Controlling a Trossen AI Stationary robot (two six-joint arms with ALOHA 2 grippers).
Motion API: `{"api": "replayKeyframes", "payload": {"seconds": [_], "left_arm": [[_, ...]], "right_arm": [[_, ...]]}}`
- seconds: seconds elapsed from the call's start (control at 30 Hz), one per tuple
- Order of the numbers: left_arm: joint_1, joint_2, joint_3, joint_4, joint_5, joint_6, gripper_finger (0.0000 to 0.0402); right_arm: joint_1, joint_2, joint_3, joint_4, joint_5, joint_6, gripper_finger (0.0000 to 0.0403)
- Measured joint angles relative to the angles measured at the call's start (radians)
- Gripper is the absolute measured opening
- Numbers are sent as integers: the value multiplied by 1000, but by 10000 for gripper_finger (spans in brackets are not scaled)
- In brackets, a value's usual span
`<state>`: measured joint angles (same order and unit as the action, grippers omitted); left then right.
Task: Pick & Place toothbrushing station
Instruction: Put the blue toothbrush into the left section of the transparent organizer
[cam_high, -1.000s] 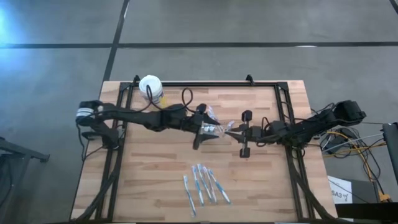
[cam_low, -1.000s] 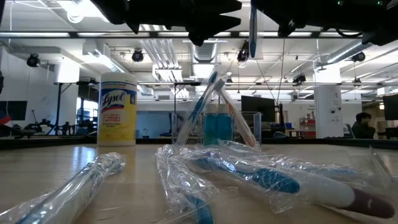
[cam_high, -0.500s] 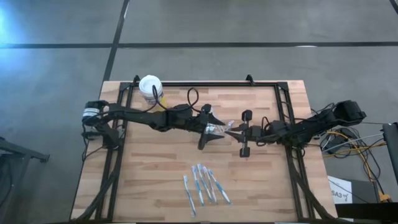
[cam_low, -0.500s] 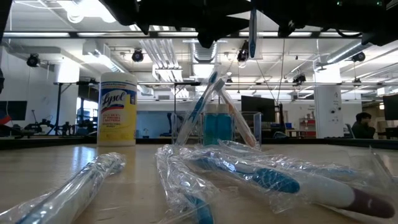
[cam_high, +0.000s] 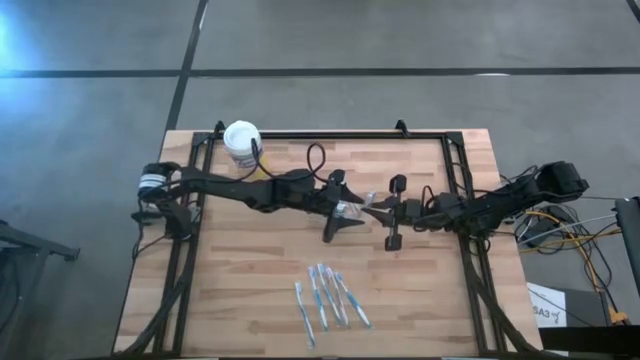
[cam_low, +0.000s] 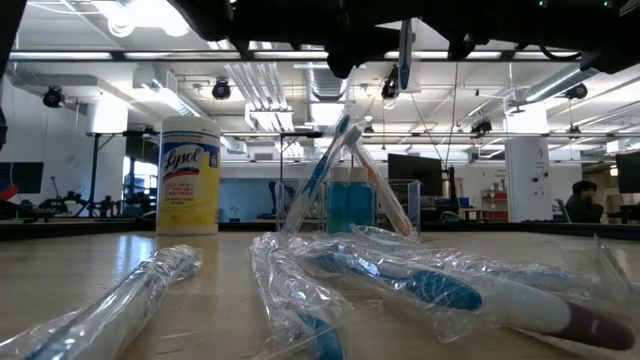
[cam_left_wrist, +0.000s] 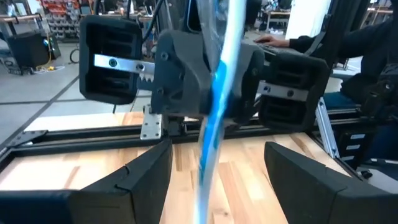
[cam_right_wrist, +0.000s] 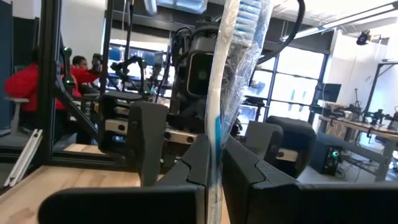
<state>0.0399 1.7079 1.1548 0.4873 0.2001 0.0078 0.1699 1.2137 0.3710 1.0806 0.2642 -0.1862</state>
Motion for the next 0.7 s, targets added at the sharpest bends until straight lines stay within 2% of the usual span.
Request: {"api": "replayKeyframes", "payload": {"seconds": [0.47, 0.7], "left_arm": [[-5, 12, 26, 16, -22, 0, 253], [-5, 12, 25, 12, -41, 18, 217]], "right_arm": [[-1, 0, 0, 1, 0, 0, 15], [-1, 0, 2, 1, 0, 0, 15]]}}
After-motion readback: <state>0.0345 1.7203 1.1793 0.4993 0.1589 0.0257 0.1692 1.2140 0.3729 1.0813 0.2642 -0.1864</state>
